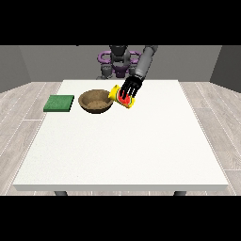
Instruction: Pick the cup and pour the ball into the bowl, then pick the bowl and place it on the pad
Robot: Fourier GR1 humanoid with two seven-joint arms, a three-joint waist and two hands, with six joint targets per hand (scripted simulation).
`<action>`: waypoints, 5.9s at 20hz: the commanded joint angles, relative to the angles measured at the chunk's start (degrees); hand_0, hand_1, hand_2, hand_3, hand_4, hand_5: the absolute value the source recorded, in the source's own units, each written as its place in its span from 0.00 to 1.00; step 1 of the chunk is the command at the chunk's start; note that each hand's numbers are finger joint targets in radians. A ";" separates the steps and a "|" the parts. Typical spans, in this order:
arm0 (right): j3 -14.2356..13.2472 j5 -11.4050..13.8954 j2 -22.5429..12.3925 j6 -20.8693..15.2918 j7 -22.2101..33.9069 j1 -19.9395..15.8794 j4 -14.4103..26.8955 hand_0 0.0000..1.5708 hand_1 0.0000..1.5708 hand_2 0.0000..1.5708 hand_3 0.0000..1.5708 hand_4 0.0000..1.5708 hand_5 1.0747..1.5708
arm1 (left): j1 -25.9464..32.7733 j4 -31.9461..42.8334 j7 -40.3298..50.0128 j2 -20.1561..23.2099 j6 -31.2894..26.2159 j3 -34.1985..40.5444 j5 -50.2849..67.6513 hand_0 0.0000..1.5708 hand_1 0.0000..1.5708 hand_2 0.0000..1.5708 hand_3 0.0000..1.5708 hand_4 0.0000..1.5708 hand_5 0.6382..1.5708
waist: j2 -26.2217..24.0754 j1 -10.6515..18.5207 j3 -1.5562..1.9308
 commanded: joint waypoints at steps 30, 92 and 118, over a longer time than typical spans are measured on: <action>-4.64 2.96 -0.88 2.25 -7.12 7.62 15.85 0.00 0.00 0.00 0.00 0.24 0.99 | -2.06 -3.08 23.76 -7.39 -7.56 -13.81 -21.16 0.71 0.71 0.94 0.94 0.60 0.98 | -13.73 11.84 -0.27; -9.10 4.78 4.15 0.98 -32.20 -12.87 60.67 0.00 0.00 0.00 0.00 0.26 1.00 | -8.07 -34.60 6.21 31.77 -63.60 32.44 65.86 0.00 0.00 0.00 0.00 0.00 0.96 | 14.01 20.40 -0.04; -4.61 14.61 8.95 -15.69 -31.26 -8.93 62.14 1.00 1.00 1.00 1.00 0.74 0.67 | -12.02 -37.85 9.29 33.15 -64.69 32.11 69.01 0.00 0.00 0.00 0.00 0.00 0.97 | 17.03 25.51 -0.14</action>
